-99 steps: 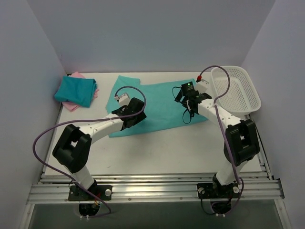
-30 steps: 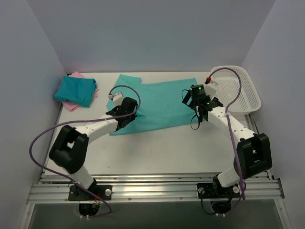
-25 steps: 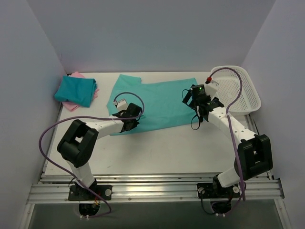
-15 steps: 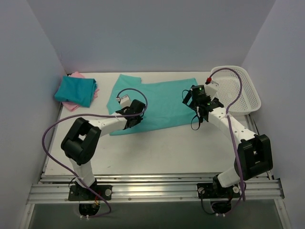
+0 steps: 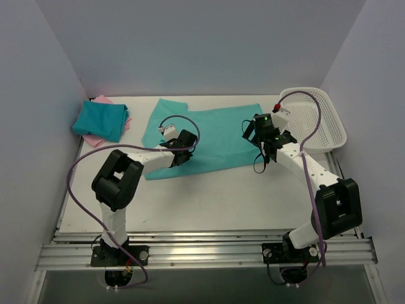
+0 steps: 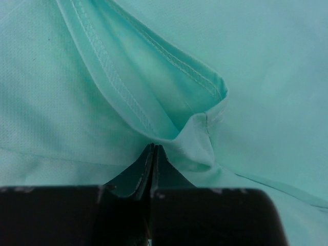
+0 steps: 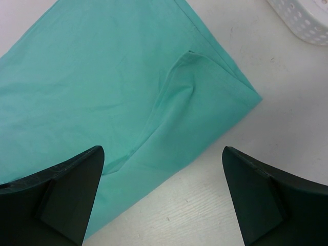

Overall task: Fold and stack the t-shirts
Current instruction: Fold the tshirt

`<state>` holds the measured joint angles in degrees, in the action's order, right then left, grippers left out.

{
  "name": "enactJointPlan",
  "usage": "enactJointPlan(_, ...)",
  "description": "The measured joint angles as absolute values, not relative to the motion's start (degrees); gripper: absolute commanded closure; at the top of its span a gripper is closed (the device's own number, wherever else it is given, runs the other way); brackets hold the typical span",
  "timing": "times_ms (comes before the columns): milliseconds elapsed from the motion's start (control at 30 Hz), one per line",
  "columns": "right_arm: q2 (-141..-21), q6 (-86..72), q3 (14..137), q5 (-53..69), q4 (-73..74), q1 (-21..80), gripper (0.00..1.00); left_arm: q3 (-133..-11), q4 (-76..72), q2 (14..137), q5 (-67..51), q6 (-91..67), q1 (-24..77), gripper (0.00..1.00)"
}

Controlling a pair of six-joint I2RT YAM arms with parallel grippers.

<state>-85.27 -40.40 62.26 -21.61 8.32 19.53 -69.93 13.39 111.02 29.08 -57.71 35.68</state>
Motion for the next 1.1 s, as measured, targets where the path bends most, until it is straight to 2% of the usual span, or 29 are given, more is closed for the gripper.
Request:
enactJointPlan(733,-85.27,-40.38,62.22,-21.61,7.9,19.53,0.05,-78.98,12.64,115.81,29.54,-54.19,29.98,0.98)
enactJointPlan(1100,-85.27,-40.25,62.22,-21.56,7.73,19.51,0.05,-87.26,12.27,124.29,26.83,-53.12,27.68,0.98)
